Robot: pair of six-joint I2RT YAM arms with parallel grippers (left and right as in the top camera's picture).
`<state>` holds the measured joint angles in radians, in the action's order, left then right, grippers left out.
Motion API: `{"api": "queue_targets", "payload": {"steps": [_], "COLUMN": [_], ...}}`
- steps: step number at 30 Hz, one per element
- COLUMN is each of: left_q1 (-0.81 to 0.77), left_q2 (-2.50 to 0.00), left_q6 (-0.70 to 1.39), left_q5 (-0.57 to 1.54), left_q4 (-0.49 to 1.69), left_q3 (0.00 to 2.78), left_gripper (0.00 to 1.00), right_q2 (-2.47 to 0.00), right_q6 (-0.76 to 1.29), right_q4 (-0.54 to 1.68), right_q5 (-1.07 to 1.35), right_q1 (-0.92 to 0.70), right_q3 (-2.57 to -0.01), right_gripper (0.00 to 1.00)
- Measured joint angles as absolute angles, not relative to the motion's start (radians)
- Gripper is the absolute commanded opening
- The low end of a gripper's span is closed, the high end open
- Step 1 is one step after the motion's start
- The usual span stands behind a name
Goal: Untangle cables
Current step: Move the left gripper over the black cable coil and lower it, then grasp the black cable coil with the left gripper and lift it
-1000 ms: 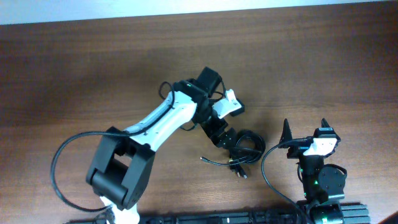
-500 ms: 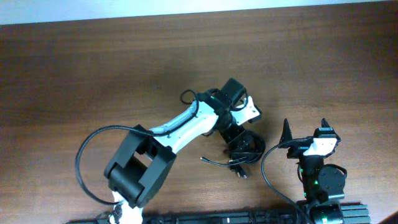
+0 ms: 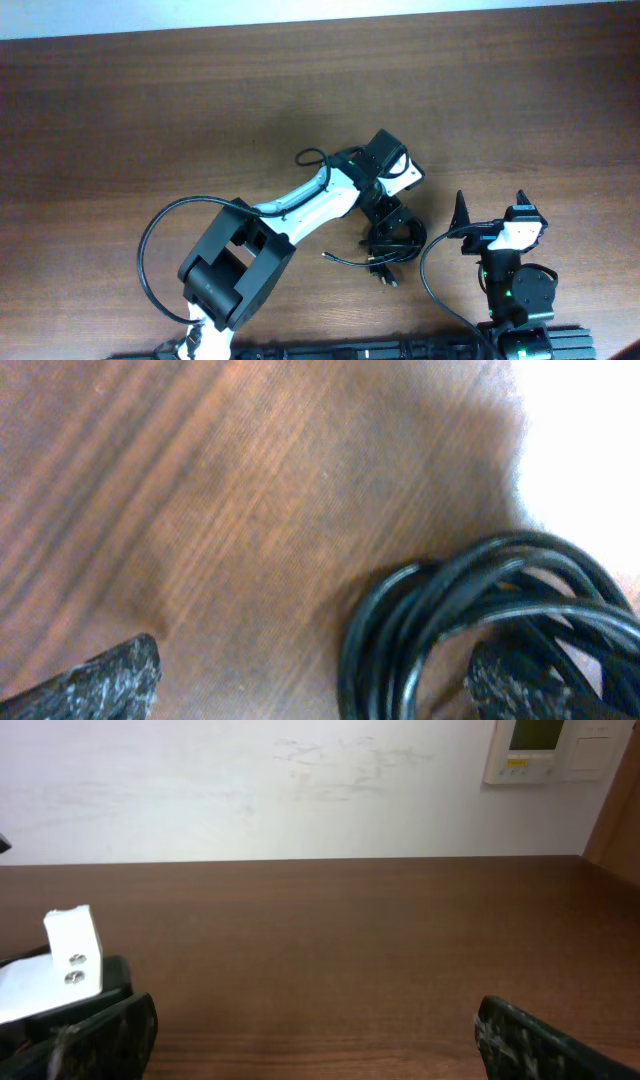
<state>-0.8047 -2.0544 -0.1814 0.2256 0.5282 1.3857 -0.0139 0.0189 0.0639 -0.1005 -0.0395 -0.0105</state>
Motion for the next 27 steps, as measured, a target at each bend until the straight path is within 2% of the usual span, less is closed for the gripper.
{"api": "queue_targets", "payload": {"steps": [18, 27], "left_q1": [-0.812, -0.824], "left_q2": [-2.101, -2.138], "left_q6": [-0.181, -0.154], "left_q5": [0.211, 0.046], "left_q4": [0.418, 0.234], "left_q3": [1.394, 1.403], "left_gripper": [0.99, 0.99], "right_q2": [-0.014, -0.014], "right_q6": [0.019, 0.019], "right_q4": [0.064, 0.064], "right_q5": [-0.101, -0.101], "right_q1": [-0.039, -0.039], "right_q3": [-0.010, -0.010], "right_gripper": [0.99, 0.99]}}
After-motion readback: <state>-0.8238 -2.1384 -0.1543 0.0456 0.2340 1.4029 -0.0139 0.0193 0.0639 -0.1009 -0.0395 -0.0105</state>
